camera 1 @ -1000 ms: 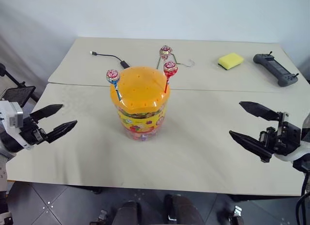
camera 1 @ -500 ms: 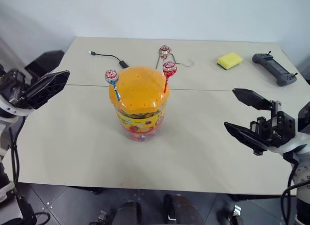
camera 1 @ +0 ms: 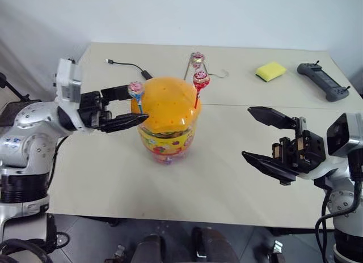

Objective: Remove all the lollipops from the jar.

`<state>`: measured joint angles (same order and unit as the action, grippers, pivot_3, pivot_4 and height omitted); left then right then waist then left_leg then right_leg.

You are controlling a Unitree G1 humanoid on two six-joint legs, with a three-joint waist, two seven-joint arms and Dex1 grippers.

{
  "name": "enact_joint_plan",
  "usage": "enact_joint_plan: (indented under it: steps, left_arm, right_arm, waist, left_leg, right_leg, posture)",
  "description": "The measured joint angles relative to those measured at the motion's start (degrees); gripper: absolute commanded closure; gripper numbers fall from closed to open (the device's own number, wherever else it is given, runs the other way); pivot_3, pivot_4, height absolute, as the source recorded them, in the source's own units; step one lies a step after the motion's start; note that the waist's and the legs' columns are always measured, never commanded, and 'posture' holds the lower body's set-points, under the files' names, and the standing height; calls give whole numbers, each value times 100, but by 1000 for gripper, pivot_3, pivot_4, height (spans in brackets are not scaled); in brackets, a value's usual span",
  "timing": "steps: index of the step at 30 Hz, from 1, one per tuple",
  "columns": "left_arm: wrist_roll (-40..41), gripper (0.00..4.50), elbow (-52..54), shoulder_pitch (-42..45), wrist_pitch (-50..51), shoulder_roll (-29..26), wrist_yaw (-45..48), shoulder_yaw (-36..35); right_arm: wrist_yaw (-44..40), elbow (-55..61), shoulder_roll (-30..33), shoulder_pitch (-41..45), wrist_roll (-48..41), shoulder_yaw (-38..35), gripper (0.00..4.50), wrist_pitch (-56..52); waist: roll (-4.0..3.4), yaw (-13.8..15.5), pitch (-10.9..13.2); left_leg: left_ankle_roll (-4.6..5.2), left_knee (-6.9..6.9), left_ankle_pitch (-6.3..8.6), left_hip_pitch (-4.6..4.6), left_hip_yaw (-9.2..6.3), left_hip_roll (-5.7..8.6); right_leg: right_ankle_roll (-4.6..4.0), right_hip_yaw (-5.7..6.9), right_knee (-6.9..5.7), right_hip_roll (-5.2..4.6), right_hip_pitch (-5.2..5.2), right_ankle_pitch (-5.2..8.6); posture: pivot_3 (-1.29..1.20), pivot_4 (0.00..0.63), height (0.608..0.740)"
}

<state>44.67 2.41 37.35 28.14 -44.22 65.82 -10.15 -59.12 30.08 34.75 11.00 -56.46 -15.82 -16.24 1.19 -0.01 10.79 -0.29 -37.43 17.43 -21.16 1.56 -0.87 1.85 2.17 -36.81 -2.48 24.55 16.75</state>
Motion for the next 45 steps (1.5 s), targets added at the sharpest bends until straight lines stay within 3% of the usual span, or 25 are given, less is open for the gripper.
enact_joint_plan:
  steps: [9,16,18,19,21,26,32,38,45]
  left_arm:
    - [294,4461,-108,165,497,75,145,-58]
    - [1732,4461,-555,1016,1511,608,-1070,-1124]
    - [1881,4461,-822,1120,1603,554,-1570,-1492]
    - [1753,4461,-945,962,1611,242,-1730,-1580]
    - [930,4461,-1214,53,1625,-794,-1929,-1523]
    - [-317,4461,-1263,-2046,1594,-1566,-2090,-1466]
    - [-756,4461,-245,-3973,2428,-1639,-2532,-1948]
    - [-890,2946,-58,-4328,2321,-1064,-2565,-1995]
    - [-1129,1007,-413,-4357,1475,-1059,-2080,-2060]
  right_arm:
    - [-157,-44,-58,-44,86,1,0,61]
    - [-531,-290,-112,87,147,227,0,127]
    - [-849,-480,-55,282,253,392,0,125]
    - [-1150,-610,136,459,399,653,0,106]
    - [-1781,-861,533,708,816,1056,0,126]
    - [-2400,-1460,505,1000,1469,1587,0,520]
    - [-2629,-2229,504,960,2170,1685,0,1173]
    - [-2382,-2367,394,938,2105,1479,0,1161]
    - [-1972,-2046,329,771,1585,1142,0,681]
  waist:
    - [0,0,0]
    - [2,-24,1]
    - [2,-55,1]
    - [1,-103,1]
    - [-1,-216,1]
    - [33,-174,16]
    - [46,-42,17]
    - [45,-17,17]
    - [42,-61,19]
  left_leg:
    - [0,-16,0,1,-1,-1]
    - [0,-30,1,1,-2,-1]
    - [0,-30,0,10,5,-3]
    - [-1,-27,0,14,11,-5]
    - [-4,29,-2,71,49,-4]
    - [-6,38,3,74,55,-11]
    - [6,34,23,56,51,-1]
    - [2,38,22,58,51,-2]
    - [1,47,23,58,53,-4]
  right_leg:
    - [1,-1,4,0,0,1]
    - [4,-1,-7,1,0,1]
    - [5,-5,-14,4,0,1]
    - [5,-10,-16,8,2,1]
    - [5,-54,-19,13,-5,1]
    - [1,-68,-18,9,1,16]
    - [0,-74,19,-15,-2,17]
    - [-5,-75,19,-16,0,19]
    - [-8,-75,21,-16,3,20]
  posture:
    - [0,150,740]
    - [0,150,740]
    - [0,150,740]
    - [0,150,740]
    - [0,150,740]
    - [0,150,740]
    - [0,150,740]
    - [0,150,740]
    - [0,150,740]
